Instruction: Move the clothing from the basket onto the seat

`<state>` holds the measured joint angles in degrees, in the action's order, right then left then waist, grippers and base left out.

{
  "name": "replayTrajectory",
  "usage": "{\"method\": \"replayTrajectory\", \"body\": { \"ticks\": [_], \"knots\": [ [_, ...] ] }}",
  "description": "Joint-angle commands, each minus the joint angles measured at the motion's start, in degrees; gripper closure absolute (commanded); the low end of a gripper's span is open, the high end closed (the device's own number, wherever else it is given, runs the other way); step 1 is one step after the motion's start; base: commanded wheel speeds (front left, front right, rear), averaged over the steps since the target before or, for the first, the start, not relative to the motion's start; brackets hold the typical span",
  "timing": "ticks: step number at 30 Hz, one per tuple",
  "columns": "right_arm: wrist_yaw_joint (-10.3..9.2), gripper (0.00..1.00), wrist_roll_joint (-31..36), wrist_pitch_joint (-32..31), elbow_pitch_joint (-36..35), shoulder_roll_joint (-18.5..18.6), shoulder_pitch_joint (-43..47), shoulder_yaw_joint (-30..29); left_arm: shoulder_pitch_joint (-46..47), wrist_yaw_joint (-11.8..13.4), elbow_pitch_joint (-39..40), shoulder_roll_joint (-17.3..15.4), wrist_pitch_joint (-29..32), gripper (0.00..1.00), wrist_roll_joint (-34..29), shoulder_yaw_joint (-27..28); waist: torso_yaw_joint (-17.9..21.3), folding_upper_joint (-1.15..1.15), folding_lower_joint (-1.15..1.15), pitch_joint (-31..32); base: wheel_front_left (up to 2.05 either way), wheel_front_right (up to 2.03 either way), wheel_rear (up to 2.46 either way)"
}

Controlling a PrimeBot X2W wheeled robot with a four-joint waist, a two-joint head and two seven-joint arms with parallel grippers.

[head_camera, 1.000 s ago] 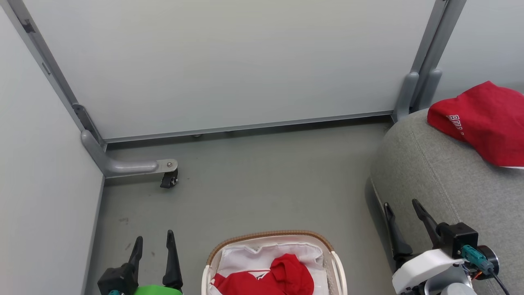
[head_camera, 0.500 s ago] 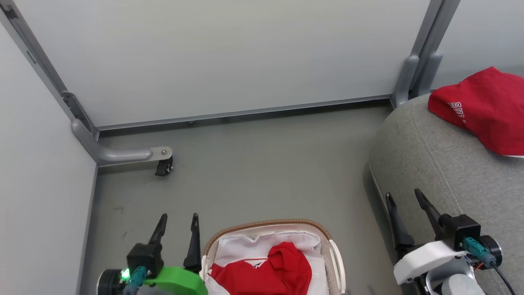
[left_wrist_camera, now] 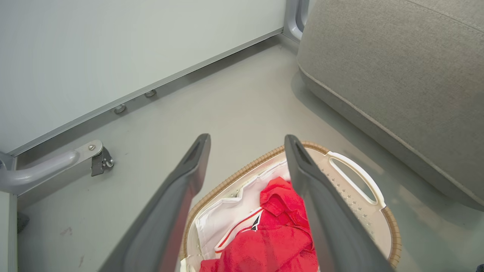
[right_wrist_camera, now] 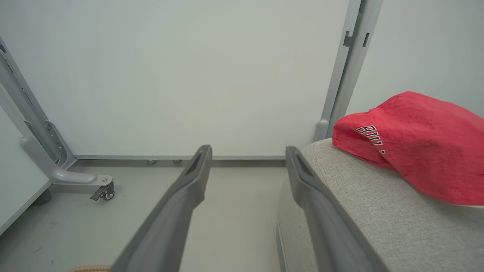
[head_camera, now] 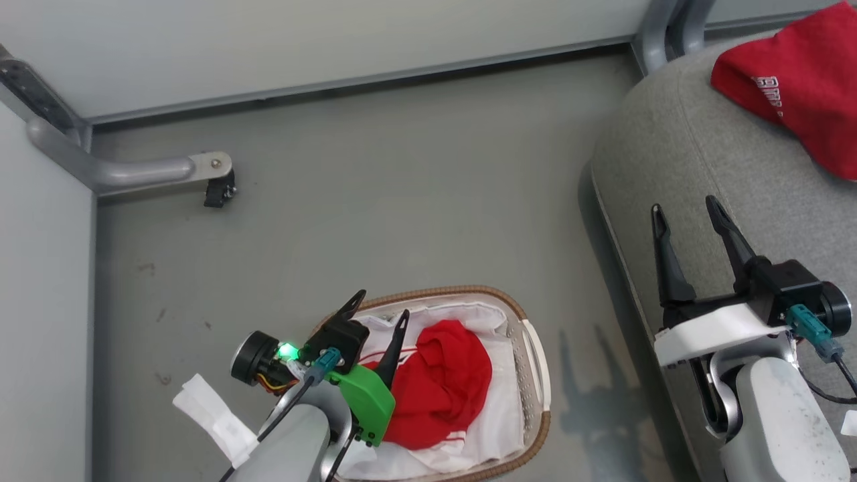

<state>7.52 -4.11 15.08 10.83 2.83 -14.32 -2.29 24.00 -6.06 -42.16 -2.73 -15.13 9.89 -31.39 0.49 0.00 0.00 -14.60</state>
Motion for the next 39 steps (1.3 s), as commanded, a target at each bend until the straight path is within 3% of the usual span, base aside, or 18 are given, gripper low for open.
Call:
{"method": "replayTrajectory", "body": {
  "ticks": [1, 11, 24, 31, 39],
  "knots": [
    [-0.06, 0.0, -0.4, 0.1, -0.7, 0.1, -1.7, 0.1, 2.5, -0.3, -1.8, -0.3, 0.0, 0.0, 0.5, -1.3, 5.4, 0.0, 0.0, -9.6, 0.0, 0.0, 0.0],
    [-0.06, 0.0, -3.3, 0.1, -2.7, 0.1, -7.0, 3.2, 10.6, -0.2, -15.3, -0.4, 2.5, 0.0, 0.1, -11.6, 11.6, 0.0, 0.0, -21.5, 0.0, 0.0, 0.0],
    [-0.06, 0.0, -5.3, 0.1, -3.7, 0.1, -12.0, 7.8, 17.7, 0.8, -26.8, -0.4, 7.0, 0.0, -2.7, -19.0, 15.0, 0.0, 0.0, -30.6, 0.0, 0.0, 0.0],
    [-0.06, 0.0, -5.1, 0.1, -4.5, 0.1, -14.0, 9.6, 20.2, 3.1, -29.8, -1.7, 8.5, 0.0, -3.4, -19.9, 16.0, 0.0, 0.0, -33.7, 0.0, 0.0, 0.0],
    [-0.06, 0.0, -4.5, 0.1, -4.8, 0.1, -14.9, 10.0, 22.1, 7.5, -30.8, -2.8, 6.0, 0.0, -2.6, -19.4, 16.4, 0.0, 0.0, -35.4, 0.0, 0.0, 0.0]
  ]
}}
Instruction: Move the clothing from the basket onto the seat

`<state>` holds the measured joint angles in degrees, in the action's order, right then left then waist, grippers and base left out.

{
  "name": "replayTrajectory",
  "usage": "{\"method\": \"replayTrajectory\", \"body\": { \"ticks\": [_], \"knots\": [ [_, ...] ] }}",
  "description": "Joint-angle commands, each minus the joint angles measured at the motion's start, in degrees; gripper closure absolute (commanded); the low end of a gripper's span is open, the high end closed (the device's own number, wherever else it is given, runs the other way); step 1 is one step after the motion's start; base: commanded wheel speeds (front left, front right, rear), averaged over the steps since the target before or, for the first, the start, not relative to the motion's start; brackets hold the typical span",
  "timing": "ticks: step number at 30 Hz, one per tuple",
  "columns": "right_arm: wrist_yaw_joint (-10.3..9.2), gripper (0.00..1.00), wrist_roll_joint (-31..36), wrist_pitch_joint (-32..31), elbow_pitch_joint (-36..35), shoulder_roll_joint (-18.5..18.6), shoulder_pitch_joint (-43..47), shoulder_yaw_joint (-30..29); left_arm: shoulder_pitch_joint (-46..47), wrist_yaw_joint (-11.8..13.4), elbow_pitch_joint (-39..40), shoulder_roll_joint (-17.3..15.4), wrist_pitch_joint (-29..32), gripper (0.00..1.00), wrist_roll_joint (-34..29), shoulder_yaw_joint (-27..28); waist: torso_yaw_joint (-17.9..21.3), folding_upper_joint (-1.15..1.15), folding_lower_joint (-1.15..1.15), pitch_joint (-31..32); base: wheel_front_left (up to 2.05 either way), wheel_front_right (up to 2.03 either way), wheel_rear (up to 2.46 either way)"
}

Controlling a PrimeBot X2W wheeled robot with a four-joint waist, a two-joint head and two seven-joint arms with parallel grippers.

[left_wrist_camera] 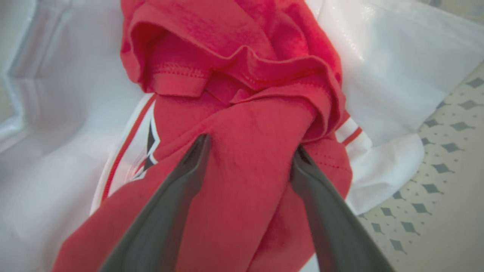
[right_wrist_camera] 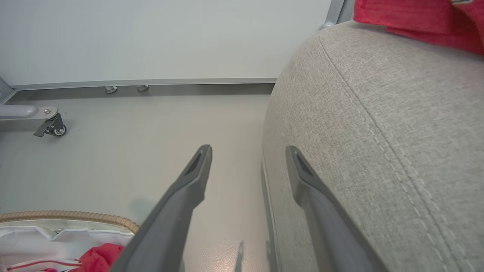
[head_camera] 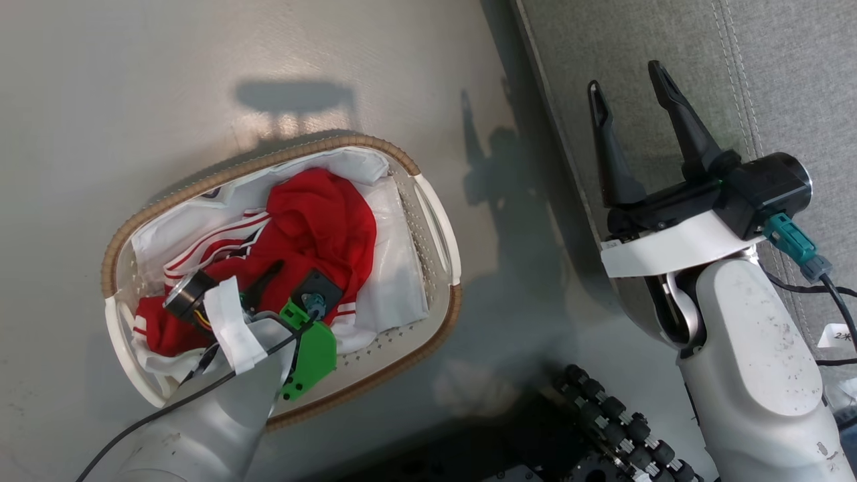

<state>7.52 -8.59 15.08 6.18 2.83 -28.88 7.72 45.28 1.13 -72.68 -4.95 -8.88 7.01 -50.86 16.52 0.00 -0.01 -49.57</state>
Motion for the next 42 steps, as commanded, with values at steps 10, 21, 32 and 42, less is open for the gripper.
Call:
{"method": "replayTrajectory", "body": {
  "ticks": [10, 21, 32, 42],
  "knots": [
    [-0.06, 0.0, 0.7, 0.1, 1.0, 0.1, -0.1, 0.6, 0.6, 0.2, -0.3, 0.8, -2.7, 1.0, 4.4, 2.6, -1.0, 0.0, 0.01, 1.8, 0.0, 0.0, 0.0],
    [-0.06, 0.0, 4.7, 0.1, 4.4, 0.2, 3.4, 1.0, -3.3, -2.0, 7.7, 2.0, -6.3, 1.0, 10.5, 6.0, -5.6, 0.0, 0.01, 12.3, 0.0, 0.0, 0.0],
    [-0.06, 0.0, 7.8, 0.1, 8.1, 0.2, 11.2, -0.8, -12.6, -3.1, 25.4, 0.6, -6.3, 1.0, 10.2, 8.8, -10.6, 0.0, 0.01, 29.0, 0.0, 0.0, 0.0],
    [-0.06, 0.0, 8.0, 0.1, 10.6, 0.2, 19.8, -0.1, -16.8, -4.6, 37.2, -2.5, -6.4, 1.0, 7.6, 9.6, -13.5, 0.0, 0.01, 43.1, 0.0, 0.0, 0.0]
  ]
}}
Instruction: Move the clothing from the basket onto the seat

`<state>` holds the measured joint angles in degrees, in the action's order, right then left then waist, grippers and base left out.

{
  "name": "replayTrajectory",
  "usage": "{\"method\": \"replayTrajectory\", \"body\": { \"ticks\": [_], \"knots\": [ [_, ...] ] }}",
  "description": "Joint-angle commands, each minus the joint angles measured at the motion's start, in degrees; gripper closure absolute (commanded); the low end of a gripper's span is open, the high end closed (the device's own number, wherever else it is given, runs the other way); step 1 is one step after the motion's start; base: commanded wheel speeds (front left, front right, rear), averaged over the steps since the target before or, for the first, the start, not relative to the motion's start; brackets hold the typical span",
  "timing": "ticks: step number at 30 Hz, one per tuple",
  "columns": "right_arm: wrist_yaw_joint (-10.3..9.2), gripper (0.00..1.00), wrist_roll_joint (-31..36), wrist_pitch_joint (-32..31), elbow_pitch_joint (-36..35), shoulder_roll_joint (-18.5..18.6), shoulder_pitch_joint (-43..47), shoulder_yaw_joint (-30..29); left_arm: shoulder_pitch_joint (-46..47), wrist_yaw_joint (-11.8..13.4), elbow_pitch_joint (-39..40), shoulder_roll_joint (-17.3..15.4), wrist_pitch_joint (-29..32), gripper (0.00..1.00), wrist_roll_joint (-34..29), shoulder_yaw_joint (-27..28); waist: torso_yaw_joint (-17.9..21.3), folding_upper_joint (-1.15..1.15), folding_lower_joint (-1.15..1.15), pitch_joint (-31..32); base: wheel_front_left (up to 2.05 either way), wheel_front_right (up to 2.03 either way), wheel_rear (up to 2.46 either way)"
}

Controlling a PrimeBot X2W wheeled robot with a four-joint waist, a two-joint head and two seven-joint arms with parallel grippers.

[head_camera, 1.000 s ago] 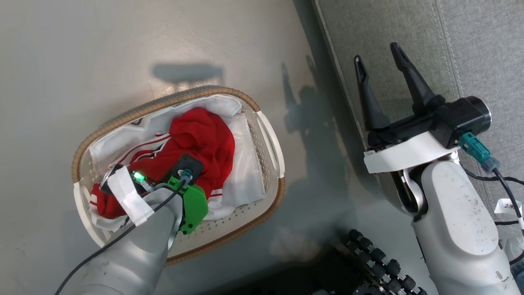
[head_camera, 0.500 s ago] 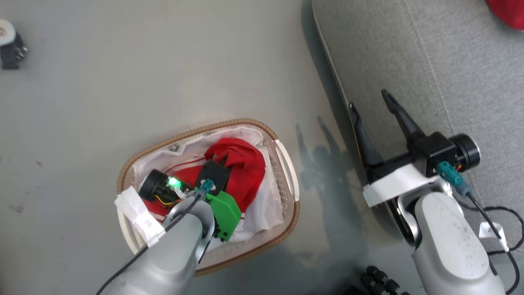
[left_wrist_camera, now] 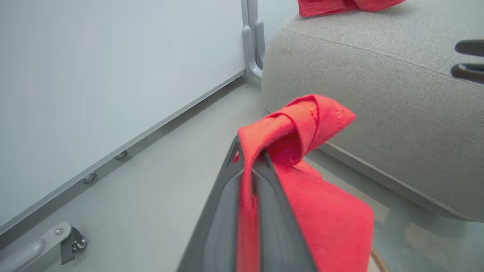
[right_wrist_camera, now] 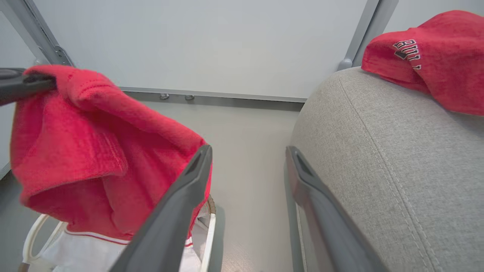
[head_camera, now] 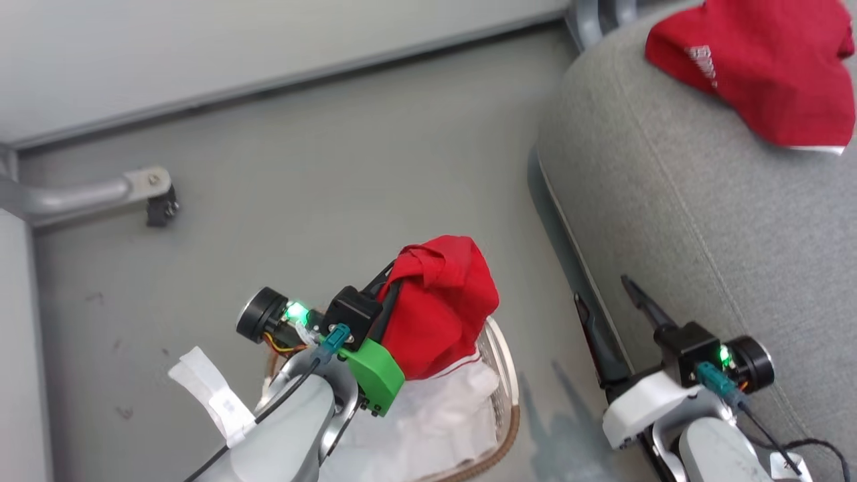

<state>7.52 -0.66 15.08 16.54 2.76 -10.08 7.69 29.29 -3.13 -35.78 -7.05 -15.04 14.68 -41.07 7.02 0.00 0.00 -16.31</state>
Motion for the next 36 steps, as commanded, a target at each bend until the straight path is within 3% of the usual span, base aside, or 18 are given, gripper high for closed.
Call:
{"method": "replayTrajectory", "body": {
  "ticks": [1, 6, 14, 26, 36],
  "knots": [
    [-0.06, 0.0, 0.1, 0.1, 0.4, 0.2, 1.7, 0.0, -0.5, -0.6, 0.9, -0.7, -0.2, 1.0, -0.4, -0.3, -4.3, 0.0, 0.0, 11.0, 0.0, 0.0, 0.0],
    [-0.06, 0.0, 0.4, 0.1, 1.2, 0.2, 4.3, 0.6, 3.2, -2.0, 4.2, -2.7, -0.1, 1.0, -1.8, -1.3, -5.2, 0.0, 0.0, 15.8, 0.0, 0.0, 0.0],
    [-0.06, 0.0, 0.1, 0.1, 1.0, 0.2, 2.9, 2.7, 11.9, -3.2, 8.1, -4.9, 3.0, 1.0, -1.8, -0.7, -5.8, 0.0, 0.0, 18.0, 0.0, 0.0, 0.0],
    [-0.06, 0.0, 0.1, 0.1, 3.9, 0.2, -2.7, 7.7, 22.6, -3.8, 8.8, -5.4, 3.6, 1.0, -0.8, 0.1, -5.9, 0.0, 0.0, 18.6, 0.0, 0.0, 0.0],
    [-0.06, 0.0, -3.6, 0.1, 9.5, 0.2, -8.8, 12.8, 28.3, -4.3, 10.8, -4.3, 4.2, 1.0, 0.9, -2.5, -8.5, 0.0, 0.0, 19.7, 0.0, 0.0, 0.0]
  ]
}}
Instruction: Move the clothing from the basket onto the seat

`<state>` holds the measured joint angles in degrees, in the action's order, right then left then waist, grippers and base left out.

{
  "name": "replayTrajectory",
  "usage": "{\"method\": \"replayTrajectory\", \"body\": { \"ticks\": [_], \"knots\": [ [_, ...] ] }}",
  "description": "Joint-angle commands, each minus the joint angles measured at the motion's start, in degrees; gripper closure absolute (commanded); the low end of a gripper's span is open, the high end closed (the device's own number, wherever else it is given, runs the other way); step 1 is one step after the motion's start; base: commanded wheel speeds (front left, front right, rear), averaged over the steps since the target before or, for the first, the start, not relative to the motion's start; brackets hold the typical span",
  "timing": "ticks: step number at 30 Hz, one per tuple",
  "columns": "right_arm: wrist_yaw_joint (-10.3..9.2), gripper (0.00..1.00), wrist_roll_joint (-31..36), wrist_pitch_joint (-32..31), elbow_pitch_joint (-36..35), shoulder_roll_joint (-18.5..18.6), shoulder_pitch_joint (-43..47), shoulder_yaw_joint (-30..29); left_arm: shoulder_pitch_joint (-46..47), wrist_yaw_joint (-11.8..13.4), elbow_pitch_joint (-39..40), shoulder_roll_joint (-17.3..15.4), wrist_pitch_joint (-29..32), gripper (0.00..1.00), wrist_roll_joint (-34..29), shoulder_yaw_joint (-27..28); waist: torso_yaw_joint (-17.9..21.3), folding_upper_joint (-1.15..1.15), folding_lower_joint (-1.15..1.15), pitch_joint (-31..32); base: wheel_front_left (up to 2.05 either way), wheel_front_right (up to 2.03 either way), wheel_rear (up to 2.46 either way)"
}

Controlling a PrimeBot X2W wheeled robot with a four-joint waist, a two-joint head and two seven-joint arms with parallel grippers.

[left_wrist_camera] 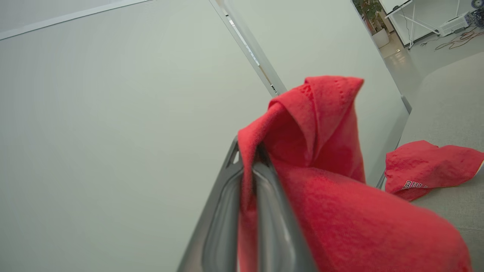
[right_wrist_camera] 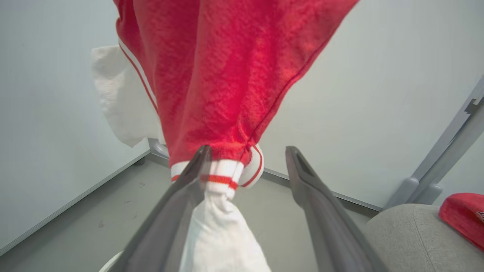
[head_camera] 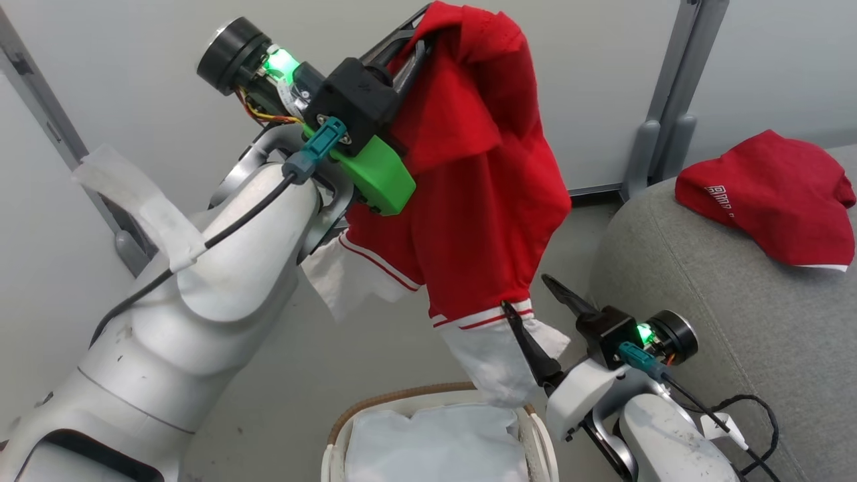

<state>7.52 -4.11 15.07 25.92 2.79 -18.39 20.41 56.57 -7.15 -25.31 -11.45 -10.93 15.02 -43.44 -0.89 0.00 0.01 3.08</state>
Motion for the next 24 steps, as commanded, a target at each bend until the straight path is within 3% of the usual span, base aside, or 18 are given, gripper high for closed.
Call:
{"method": "replayTrajectory", "body": {
  "ticks": [1, 7, 8, 9, 12, 24],
  "knots": [
    [-0.06, 0.0, -0.6, 0.2, 1.0, 0.2, -1.3, 0.6, 1.3, -0.3, 0.7, 0.3, 0.2, 1.0, 1.0, -0.5, -0.9, 0.0, -0.01, 0.4, 0.0, 0.0, 0.0],
    [-0.06, 0.0, -4.0, 0.1, 5.0, 0.2, -5.4, 4.3, 1.3, -0.3, 3.8, 0.7, 0.7, 1.0, 3.1, -2.8, -2.4, 0.0, -0.01, 0.6, 0.0, 0.0, 0.0],
    [-0.06, 0.37, -4.5, 0.1, 5.4, 0.2, -6.0, 4.8, 1.2, -0.3, 4.2, 0.6, 0.7, 1.0, 3.5, -3.0, -2.6, 0.0, -0.01, 0.6, 0.0, 0.0, 0.0],
    [-0.06, 0.57, -5.0, 0.1, 5.9, 0.2, -6.7, 5.4, 1.0, -0.3, 4.6, 0.4, 0.9, 1.0, 3.9, -3.4, -2.7, 0.0, -0.01, 0.6, 0.0, 0.0, 0.0],
    [-0.06, 0.98, -5.9, 0.1, 6.6, 0.2, -8.4, 6.3, 0.3, -0.3, 5.5, -0.2, 1.2, 1.0, 4.8, -3.8, -3.1, 0.0, -0.01, 0.5, 0.0, 0.0, 0.0],
    [-0.06, 1.0, -5.9, 0.1, 5.0, 0.3, -10.2, 5.9, -5.9, 1.7, 5.1, -2.2, 0.4, 1.0, 9.0, -1.9, -2.4, 0.0, -0.01, 0.1, 0.0, 0.0, 0.0]
  ]
}}
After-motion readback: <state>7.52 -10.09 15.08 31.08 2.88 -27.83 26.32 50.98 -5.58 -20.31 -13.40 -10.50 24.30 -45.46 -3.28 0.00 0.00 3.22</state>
